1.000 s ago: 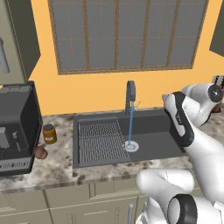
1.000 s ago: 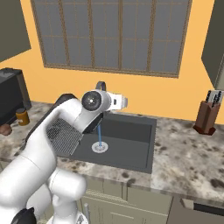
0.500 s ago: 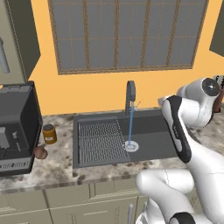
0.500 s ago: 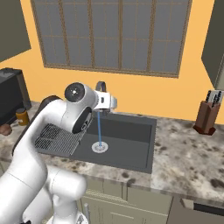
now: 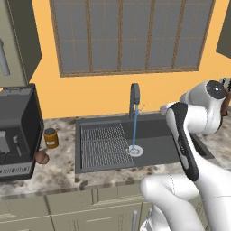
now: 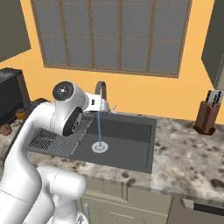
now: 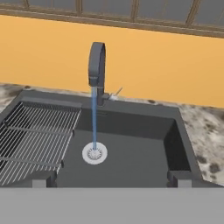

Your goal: Turn on the sink faucet. Then move the potato from the counter to the sink. Turn off the sink. Move the vegetable from the sink to the pot next to the stove. Finally move the pot to the front left burner.

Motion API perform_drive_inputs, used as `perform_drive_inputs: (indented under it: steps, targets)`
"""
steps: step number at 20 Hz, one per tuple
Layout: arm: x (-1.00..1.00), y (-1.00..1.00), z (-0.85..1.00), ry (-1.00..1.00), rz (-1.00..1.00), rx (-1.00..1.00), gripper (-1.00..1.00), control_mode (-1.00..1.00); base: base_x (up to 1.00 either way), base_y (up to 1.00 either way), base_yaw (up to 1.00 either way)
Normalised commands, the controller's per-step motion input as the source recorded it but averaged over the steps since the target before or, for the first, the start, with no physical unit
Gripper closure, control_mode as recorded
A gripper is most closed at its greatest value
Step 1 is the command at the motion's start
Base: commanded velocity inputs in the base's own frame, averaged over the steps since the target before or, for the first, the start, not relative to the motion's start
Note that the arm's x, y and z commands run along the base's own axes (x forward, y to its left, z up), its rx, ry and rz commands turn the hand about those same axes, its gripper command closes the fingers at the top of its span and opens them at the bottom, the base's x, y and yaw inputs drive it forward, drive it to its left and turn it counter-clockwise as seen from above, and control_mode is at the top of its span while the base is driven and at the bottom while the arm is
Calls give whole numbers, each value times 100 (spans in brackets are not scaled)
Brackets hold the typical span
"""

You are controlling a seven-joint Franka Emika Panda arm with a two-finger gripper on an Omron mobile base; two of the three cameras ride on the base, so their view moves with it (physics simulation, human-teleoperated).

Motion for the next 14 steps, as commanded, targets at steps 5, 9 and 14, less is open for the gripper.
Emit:
perform_drive_inputs:
  steps: [5, 9, 14]
  targets:
    - [-31, 33, 0, 14, 0, 0, -100, -100, 0, 0, 0]
    - [-25, 41, 0, 14, 0, 0, -100, -100, 0, 0, 0]
    - [-15, 42, -1, 12, 0, 0, -100, -100, 0, 0, 0]
